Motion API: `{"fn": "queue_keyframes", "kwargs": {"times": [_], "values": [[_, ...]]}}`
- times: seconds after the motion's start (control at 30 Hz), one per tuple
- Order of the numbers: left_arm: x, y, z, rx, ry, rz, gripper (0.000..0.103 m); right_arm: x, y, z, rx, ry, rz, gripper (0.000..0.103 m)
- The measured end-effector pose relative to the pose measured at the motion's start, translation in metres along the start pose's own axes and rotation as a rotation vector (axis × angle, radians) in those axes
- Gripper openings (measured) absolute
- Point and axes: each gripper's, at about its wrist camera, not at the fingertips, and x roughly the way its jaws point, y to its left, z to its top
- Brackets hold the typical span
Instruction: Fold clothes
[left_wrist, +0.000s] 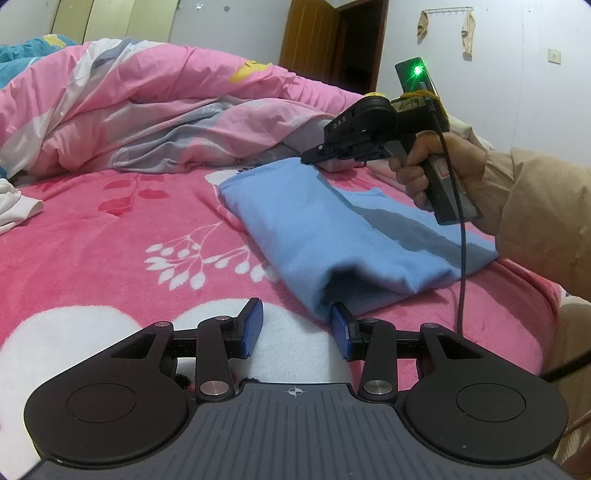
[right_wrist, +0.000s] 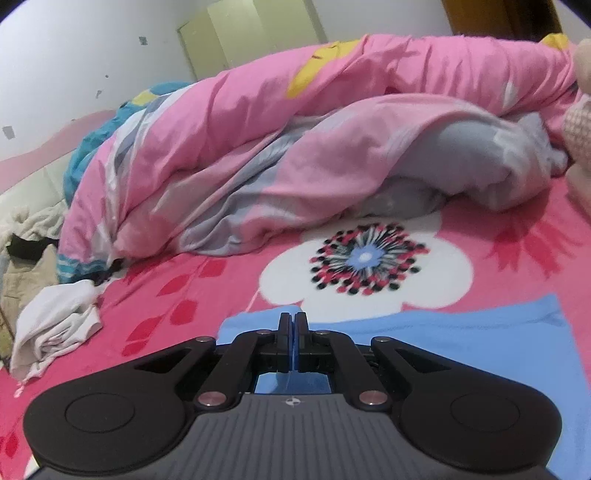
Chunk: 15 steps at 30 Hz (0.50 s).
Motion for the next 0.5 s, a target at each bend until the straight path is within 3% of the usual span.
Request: {"fn": "queue_keyframes", "kwargs": {"times": [0.17, 0.3, 0.4, 0.5], "values": [[0.000, 0.000, 0.000, 0.003, 0.002, 0.002, 0.041, 0.013, -0.010, -0.010, 0.001, 0.033, -0.050, 0.000], [0.000, 0.000, 0.000, 0.005, 0.006, 0.003, 0.041, 0.018, -0.025, -0.021, 0.084, 0.094, -0.084, 0.003], [0.000, -0.001, 0.001, 0.008, 0.010, 0.008, 0.041, -0.006, -0.039, -0.023, 0.181, 0.075, -0.062, 0.006], [-0.001, -0.002, 0.002, 0.011, 0.012, 0.016, 0.041, -0.046, -0.050, -0.029, 0.253, 0.045, 0.003, 0.019]]}}
